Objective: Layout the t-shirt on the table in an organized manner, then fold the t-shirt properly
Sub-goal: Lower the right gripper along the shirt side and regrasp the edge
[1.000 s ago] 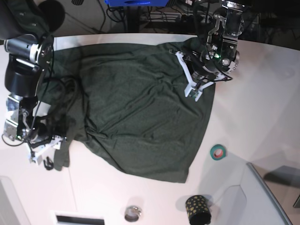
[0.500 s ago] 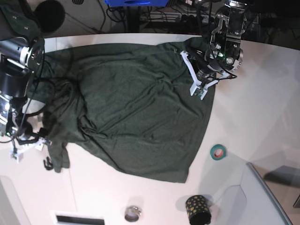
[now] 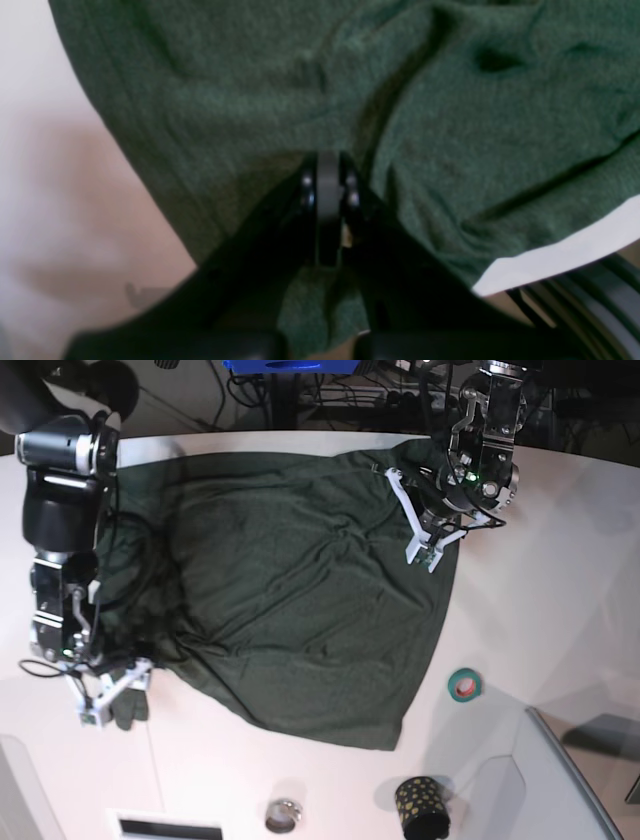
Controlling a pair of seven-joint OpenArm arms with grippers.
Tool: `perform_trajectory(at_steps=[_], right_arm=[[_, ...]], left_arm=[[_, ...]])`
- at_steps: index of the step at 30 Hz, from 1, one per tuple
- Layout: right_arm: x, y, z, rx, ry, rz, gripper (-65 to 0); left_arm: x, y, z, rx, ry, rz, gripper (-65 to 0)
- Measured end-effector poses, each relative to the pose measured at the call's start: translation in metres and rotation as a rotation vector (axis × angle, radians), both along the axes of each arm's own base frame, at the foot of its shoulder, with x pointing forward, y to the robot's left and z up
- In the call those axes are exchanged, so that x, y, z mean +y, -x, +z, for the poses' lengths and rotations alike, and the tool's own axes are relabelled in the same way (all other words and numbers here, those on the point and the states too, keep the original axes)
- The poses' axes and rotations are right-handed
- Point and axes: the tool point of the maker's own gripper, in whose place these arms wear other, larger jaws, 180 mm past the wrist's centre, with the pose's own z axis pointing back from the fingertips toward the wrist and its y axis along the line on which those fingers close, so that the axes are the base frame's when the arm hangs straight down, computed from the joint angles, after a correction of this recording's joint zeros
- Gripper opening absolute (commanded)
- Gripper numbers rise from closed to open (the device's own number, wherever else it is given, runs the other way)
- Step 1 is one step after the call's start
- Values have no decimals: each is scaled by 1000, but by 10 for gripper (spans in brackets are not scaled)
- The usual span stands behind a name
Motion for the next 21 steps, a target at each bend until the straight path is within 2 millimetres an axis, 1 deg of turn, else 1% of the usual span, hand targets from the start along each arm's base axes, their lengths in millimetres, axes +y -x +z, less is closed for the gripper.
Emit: perform_trajectory(at_steps=[2, 4, 8, 11, 14, 15, 16, 18, 19, 20, 21], right_arm=[[12, -5, 8, -25, 18, 43, -260], [12, -7, 6, -17, 32, 52, -260], [0, 3, -19, 68, 39, -12, -260], [-3, 3, -22, 54, 44, -16, -260], [-5, -1, -18, 38, 47, -18, -269], [-4, -2, -18, 35, 46, -18, -303], [-4, -2, -18, 36, 46, -18, -377], [-4, -1, -18, 37, 44, -17, -593], [-3, -1, -19, 38, 43, -17, -650], [-2, -1, -19, 37, 41, -17, -650], [-2, -1, -19, 37, 40, -17, -635]], left_arm=[[0, 0, 0, 0, 0, 0, -650], [0, 0, 0, 0, -1, -1, -650], [0, 0, 0, 1, 0, -1, -650], [0, 0, 0, 2, 0, 0, -650], [0, 0, 0, 2, 1, 0, -650], [0, 0, 0, 2, 0, 0, -650], [0, 0, 0, 2, 0, 0, -650], [0, 0, 0, 1, 0, 0, -650], [0, 0, 0, 2, 0, -1, -650], [0, 0, 0, 2, 0, -1, -650], [0, 0, 0, 2, 0, 0, -650]])
